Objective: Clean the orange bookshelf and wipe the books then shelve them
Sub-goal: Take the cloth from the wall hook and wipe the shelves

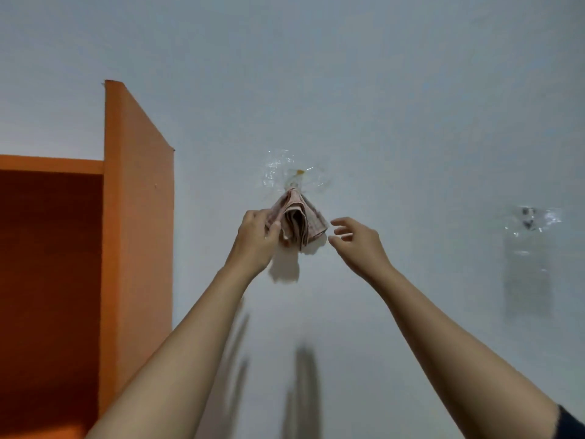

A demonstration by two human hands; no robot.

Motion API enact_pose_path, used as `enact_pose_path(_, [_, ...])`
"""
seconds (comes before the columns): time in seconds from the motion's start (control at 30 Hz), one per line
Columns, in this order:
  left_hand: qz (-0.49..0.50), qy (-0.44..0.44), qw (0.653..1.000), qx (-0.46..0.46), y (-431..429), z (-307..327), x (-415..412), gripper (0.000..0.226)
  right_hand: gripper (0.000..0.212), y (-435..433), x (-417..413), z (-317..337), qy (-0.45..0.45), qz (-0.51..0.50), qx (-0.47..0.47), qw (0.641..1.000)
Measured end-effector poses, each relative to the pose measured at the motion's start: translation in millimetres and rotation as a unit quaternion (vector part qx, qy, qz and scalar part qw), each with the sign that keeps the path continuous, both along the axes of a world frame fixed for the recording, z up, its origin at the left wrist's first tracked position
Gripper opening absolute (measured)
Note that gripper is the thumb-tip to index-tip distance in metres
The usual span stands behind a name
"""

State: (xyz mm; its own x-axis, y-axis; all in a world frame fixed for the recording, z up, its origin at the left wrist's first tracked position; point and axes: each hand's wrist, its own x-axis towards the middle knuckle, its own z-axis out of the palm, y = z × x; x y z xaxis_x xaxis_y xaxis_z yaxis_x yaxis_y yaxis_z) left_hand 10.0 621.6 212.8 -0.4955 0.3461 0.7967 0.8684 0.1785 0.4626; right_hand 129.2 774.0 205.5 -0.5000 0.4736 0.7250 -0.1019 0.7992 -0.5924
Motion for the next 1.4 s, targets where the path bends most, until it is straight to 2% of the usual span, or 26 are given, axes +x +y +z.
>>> enact_pose_path(0.13, [0.026, 0.042, 0.999, 0.024, 34, 22, -41, 0.037, 0.029, 29, -47, 29, 0.045, 0.012, 0.03, 0.998])
enact_pose_path(0.37, [0.054, 0.122, 0.991, 0.03, 76, 35, -102, 0.034, 0.033, 65, -123, 48, 0.073, 0.025, 0.058, 0.995])
enact_pose_path(0.5, [0.053, 0.163, 0.984, 0.038, 86, 39, -116, 0.032, 0.027, 79, -149, 48, 0.112, 0.023, 0.072, 0.991])
enact_pose_path(0.7, [-0.011, 0.17, 0.984, 0.058, 91, 43, -116, 0.034, 0.028, 88, -156, 52, 0.129, 0.072, 0.1, 0.984])
enact_pose_path(0.93, [0.042, 0.193, 0.976, 0.092, 73, 67, -97, 0.041, 0.029, 82, -123, 89, 0.179, 0.067, 0.109, 0.976])
enact_pose_path(1.07, [0.037, 0.161, 0.982, 0.089, 58, 67, -64, 0.041, 0.034, 72, -95, 94, 0.192, 0.111, 0.097, 0.97])
enact_pose_path(1.17, [-0.034, 0.091, 0.994, 0.047, 44, 43, -26, 0.04, 0.035, 66, -78, 73, 0.179, 0.155, 0.08, 0.968])
enact_pose_path(1.3, [-0.113, -0.011, 0.993, -0.014, 30, -16, 23, 0.041, 0.029, 56, -57, 22, 0.11, 0.233, 0.087, 0.962])
enact_pose_path(1.4, [-0.124, -0.069, 0.989, -0.037, 20, -65, 53, 0.038, 0.026, 46, -42, -17, 0.052, 0.301, 0.038, 0.951])
